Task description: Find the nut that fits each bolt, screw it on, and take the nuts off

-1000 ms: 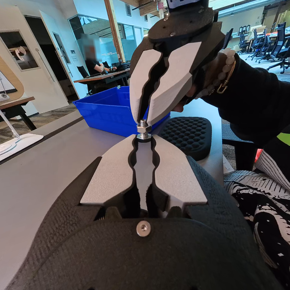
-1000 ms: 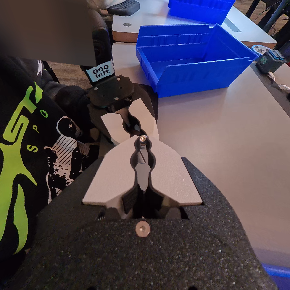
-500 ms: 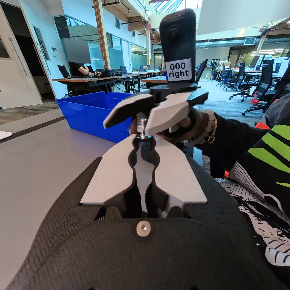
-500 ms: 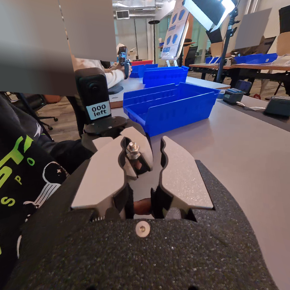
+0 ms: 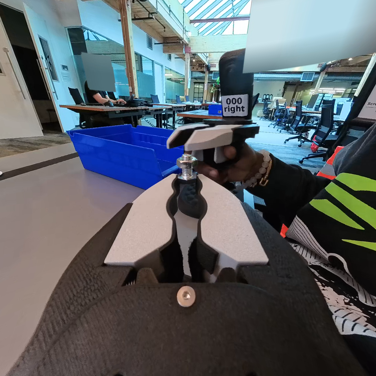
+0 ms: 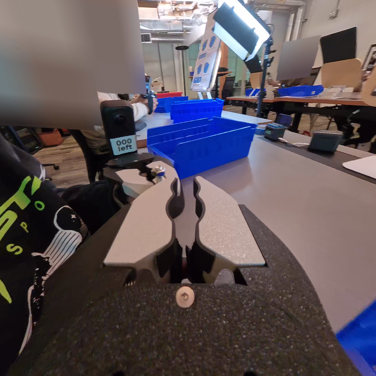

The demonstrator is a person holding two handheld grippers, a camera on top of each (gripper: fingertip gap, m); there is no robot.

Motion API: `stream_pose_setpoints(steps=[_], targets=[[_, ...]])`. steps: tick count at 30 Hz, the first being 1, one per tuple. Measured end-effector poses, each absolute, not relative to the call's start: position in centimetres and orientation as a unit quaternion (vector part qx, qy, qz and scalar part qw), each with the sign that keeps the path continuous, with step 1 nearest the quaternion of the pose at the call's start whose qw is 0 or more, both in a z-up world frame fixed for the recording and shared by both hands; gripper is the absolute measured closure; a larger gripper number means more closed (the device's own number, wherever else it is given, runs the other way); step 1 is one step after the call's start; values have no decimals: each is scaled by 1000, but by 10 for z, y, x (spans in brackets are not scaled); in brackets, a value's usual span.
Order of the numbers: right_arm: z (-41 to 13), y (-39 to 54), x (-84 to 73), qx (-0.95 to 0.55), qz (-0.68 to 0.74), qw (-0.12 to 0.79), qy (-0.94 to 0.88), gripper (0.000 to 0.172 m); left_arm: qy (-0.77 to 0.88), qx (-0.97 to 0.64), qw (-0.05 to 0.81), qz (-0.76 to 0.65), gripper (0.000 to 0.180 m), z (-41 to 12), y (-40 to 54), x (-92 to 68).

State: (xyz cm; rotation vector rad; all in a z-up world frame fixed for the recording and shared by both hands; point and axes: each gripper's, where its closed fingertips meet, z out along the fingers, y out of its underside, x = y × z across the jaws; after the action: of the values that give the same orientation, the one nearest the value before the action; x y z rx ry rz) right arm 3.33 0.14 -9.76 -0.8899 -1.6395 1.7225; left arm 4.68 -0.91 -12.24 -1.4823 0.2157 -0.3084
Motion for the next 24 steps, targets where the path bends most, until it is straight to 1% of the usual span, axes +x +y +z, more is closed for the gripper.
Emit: stream_pose_setpoints(steps=[2,4,5,11,14,17,18,19,21,24], targets=[[-99,-12,34,-317,655,277,-627,148,98,-671,722,-140,166,-122,-9,47],[-98,-27,33,-301,666,260,-631,135,101,-672,720,-139,166,-123,-9,48],[-97,-34,32,-295,669,255,-632,132,103,-673,720,-137,166,-123,-9,48],[-102,-49,18,-297,656,256,-645,130,106,-671,720,-139,166,-123,-10,49],[-104,-42,17,-309,655,259,-640,137,107,-669,722,-141,166,-122,-10,49],[-101,-31,26,-309,664,254,-632,140,102,-663,727,-147,166,-120,-12,48],[-101,-22,28,-320,664,261,-624,149,101,-660,729,-151,166,-119,-12,47],[-103,-7,24,-349,654,282,-609,166,104,-658,730,-155,166,-119,-13,48],[-108,13,24,-379,638,299,-601,168,106,-662,727,-151,166,-120,-12,49],[-102,12,32,-360,651,300,-597,167,107,-664,725,-149,166,-121,-11,49]])
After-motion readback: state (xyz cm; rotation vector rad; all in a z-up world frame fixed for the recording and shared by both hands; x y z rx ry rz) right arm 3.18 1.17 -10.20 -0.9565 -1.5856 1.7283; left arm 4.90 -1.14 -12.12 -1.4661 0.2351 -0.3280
